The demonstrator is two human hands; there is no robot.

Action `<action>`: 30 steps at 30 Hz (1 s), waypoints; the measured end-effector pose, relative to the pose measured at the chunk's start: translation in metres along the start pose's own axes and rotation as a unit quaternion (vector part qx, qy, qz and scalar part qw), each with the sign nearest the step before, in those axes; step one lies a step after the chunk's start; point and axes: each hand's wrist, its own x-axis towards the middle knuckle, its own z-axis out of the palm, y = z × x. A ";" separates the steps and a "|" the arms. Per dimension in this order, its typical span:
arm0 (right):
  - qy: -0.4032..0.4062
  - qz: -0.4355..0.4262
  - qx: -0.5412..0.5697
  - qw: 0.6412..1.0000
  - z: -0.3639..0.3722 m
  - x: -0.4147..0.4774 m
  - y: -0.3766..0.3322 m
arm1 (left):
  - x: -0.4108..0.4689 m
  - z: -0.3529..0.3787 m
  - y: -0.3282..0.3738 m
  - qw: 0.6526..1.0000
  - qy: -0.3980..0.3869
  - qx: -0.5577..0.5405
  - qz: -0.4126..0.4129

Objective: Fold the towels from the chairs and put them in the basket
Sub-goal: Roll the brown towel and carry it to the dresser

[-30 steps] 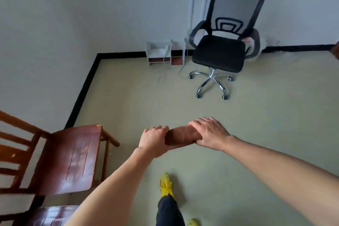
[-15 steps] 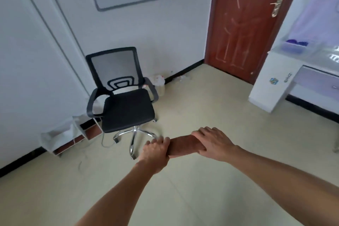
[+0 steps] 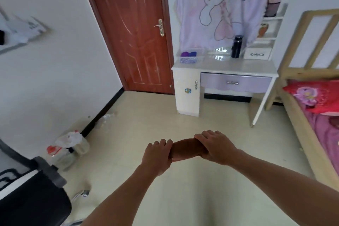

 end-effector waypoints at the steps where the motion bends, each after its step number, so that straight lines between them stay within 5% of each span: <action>1: -0.001 0.006 0.001 1.000 -0.001 0.012 0.028 | 0.032 -0.004 0.006 1.000 0.002 -0.002 0.003; 10: 0.003 0.014 -0.010 1.000 -0.020 0.134 0.176 | 0.217 -0.037 0.009 1.000 0.017 -0.022 -0.005; 30: 0.057 0.126 0.064 0.988 0.012 0.467 0.418 | 0.650 -0.062 -0.112 0.995 0.058 -0.041 0.068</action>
